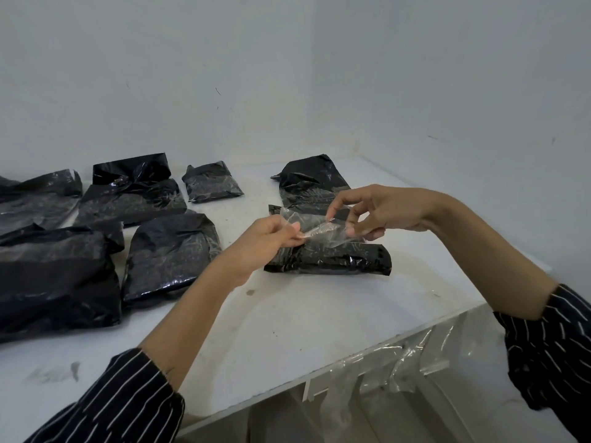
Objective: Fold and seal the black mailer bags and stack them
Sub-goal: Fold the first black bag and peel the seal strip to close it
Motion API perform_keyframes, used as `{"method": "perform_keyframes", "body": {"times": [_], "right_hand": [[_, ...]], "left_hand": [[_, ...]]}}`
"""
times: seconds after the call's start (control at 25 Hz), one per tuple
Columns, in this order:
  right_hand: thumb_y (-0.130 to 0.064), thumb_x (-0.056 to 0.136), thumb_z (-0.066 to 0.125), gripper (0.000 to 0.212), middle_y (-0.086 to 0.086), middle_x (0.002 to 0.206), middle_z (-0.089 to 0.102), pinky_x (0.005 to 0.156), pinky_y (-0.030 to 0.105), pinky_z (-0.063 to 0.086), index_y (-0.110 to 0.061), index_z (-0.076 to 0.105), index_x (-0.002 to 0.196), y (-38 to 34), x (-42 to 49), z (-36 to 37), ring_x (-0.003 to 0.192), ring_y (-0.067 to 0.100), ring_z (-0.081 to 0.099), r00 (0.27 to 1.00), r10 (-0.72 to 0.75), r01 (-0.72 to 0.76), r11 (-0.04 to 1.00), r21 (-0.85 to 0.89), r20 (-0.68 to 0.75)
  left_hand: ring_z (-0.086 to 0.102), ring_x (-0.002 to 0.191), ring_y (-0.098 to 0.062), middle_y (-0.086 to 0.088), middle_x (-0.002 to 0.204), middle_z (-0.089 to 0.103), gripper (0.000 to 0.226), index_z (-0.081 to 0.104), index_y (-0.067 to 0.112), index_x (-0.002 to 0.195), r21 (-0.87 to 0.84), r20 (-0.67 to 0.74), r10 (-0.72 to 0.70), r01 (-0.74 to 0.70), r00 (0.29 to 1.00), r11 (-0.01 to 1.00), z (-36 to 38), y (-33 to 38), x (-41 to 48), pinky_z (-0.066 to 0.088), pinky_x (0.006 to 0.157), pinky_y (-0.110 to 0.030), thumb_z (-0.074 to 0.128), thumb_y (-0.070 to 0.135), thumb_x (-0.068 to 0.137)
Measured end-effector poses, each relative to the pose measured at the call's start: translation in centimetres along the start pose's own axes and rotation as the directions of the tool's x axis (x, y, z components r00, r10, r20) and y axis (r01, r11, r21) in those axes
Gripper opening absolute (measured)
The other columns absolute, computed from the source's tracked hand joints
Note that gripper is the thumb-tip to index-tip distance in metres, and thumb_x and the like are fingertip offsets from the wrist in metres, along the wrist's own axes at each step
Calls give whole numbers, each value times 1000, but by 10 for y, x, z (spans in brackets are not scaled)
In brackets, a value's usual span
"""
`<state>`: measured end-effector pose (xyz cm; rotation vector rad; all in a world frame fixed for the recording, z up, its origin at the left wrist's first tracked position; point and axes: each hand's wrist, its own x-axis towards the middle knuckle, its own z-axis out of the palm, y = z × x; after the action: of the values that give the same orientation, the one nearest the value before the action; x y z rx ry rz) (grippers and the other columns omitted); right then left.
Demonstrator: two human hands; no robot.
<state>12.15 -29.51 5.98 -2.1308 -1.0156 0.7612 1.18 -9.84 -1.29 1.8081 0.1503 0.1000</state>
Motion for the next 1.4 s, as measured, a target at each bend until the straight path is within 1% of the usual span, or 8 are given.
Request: {"method": "perform_keyframes", "body": {"times": [0.2,0.32,0.44,0.56,0.76,0.88,1.0,1.4], "right_hand": [[2,85,64,45,17,81,50,54,18,42,-17,53,124,10,2,-15,48,12,41,996,85,-85,995,58,5],[0,84,65,8,11,68,55,51,15,43,-1,61,92,17,7,-13,44,7,45,990,127,-119,985,122,-57],[-1,88,61,11,0,54,61,54,16,43,0,58,77,29,14,-9,43,6,43,987,158,-151,965,215,-18],[-4,89,60,15,8,72,68,61,22,41,-1,57,75,38,20,-8,46,10,42,984,176,-172,956,237,4],[-12,92,58,26,11,70,63,47,18,32,-6,52,67,40,24,-3,39,9,38,980,187,-177,975,137,-66],[-17,93,58,28,8,63,56,46,19,33,-7,51,68,41,25,2,38,8,37,974,188,-183,982,57,-122],[-21,93,60,27,4,59,55,49,20,34,-9,52,70,40,26,9,42,9,39,962,183,-188,982,-5,-204],[-29,91,60,28,-1,66,52,63,27,38,-12,49,72,43,32,28,65,15,47,912,74,-181,956,-233,-404]], "left_hand": [[65,99,-2,-3,99,72,24,48,10,76,-7,-54,-25,25,998,1000,2,0,1,32,112,-40,54,25,94],[65,99,-5,-3,95,73,31,45,13,66,4,-130,-12,12,991,1000,7,-3,2,33,110,-35,55,22,93],[64,98,-6,-1,91,73,32,52,2,70,28,-237,5,1,972,1000,15,-5,1,40,88,-24,61,26,90],[63,88,-20,-10,79,66,40,47,9,59,106,-334,54,-19,941,994,24,-5,2,41,68,-18,66,32,86],[64,83,-32,-25,79,64,46,38,14,50,181,-409,115,-43,905,983,32,-7,9,48,73,-29,67,21,85],[60,70,-17,-20,79,66,46,38,12,50,255,-441,159,-47,883,966,36,-8,10,41,65,-17,67,16,85],[57,67,-5,-13,78,68,46,38,12,48,279,-462,185,-56,867,959,38,-8,11,40,67,-18,66,12,84],[60,70,-24,-26,76,63,46,36,12,48,245,-459,175,-66,871,967,32,-16,22,43,70,-23,66,2,81]]}}
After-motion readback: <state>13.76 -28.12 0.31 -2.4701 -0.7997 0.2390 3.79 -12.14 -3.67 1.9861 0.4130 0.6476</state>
